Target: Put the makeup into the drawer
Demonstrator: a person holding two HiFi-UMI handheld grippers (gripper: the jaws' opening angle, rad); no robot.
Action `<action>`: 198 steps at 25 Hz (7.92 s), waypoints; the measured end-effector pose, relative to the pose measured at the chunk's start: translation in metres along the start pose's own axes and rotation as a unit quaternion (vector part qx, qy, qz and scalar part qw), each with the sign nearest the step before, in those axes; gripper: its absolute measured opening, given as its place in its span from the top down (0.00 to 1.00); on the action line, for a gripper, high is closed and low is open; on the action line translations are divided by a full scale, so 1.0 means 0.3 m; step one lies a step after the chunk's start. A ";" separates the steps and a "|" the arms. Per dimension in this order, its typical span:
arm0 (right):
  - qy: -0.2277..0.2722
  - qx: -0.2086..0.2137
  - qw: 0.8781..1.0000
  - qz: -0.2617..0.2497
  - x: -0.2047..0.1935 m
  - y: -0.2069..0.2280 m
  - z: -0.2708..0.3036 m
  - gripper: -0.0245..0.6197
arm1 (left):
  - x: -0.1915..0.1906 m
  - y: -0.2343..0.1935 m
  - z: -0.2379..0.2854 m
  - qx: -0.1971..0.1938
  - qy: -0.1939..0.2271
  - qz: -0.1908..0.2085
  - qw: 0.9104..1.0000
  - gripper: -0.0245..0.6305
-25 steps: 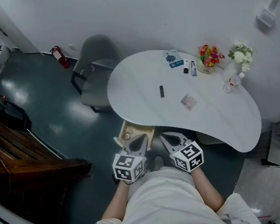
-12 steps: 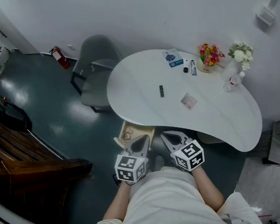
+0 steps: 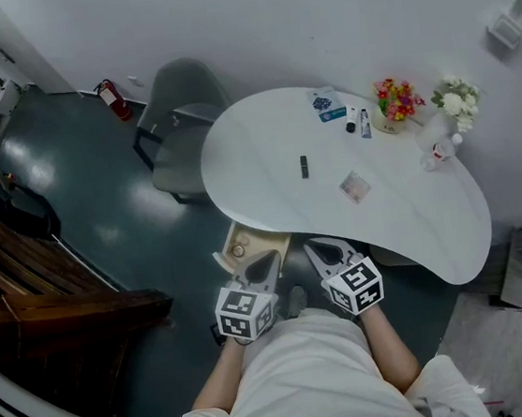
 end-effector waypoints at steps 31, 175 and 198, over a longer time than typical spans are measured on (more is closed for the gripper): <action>-0.224 0.072 0.922 -0.307 -0.026 0.665 0.588 0.42 | -0.086 -0.172 0.301 -0.009 -0.061 -0.046 0.997 0.95; -0.373 0.110 0.866 -0.314 -0.706 -0.138 1.155 0.40 | -0.424 -0.672 -0.074 -0.015 -0.094 -0.011 0.995 0.95; -0.184 0.059 0.961 -0.197 -0.109 -0.330 0.498 0.40 | -0.089 -0.364 -0.272 0.001 -0.012 0.004 1.000 0.95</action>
Point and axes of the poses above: the fingertips, and each gripper's own axes: z forward along the fingers, y to its right, x out of its top, the point moved 5 cm from there along -z, backward along the fingers, and after that the axes turned 4 degrees about -y, right-handed, at the moved point
